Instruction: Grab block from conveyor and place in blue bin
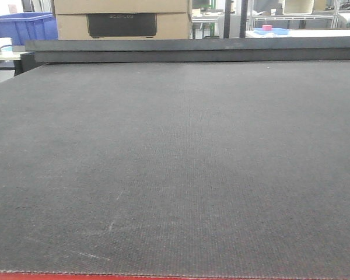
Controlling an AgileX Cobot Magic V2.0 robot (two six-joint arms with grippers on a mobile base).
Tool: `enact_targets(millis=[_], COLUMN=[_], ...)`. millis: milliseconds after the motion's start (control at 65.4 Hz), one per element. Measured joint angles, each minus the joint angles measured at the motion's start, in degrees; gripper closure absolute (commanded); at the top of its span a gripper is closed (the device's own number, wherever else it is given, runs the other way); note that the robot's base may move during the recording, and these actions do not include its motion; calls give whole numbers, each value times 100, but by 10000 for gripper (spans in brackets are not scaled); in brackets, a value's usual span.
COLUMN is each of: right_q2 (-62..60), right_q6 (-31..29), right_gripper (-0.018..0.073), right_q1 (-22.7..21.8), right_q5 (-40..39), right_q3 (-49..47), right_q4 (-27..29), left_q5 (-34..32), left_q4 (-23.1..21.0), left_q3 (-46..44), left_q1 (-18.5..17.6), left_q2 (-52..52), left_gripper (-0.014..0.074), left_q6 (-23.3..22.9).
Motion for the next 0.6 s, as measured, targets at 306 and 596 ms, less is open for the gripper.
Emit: enact_targets(millis=[306,596], right_q2=[-889,-1188], right_q6=[0,-12], right_gripper=[721,721], right_q1=[669,704], right_q5=[-57,-981], right_q3=[0,0], right_q4=[524,533], left_q5=[30,1066], left_q4=[797,831], left_q3=[9,9], left_q1=[197,197], left_q2=[-1445,-2560], left_gripper=[707,707], left_q6=[11,11])
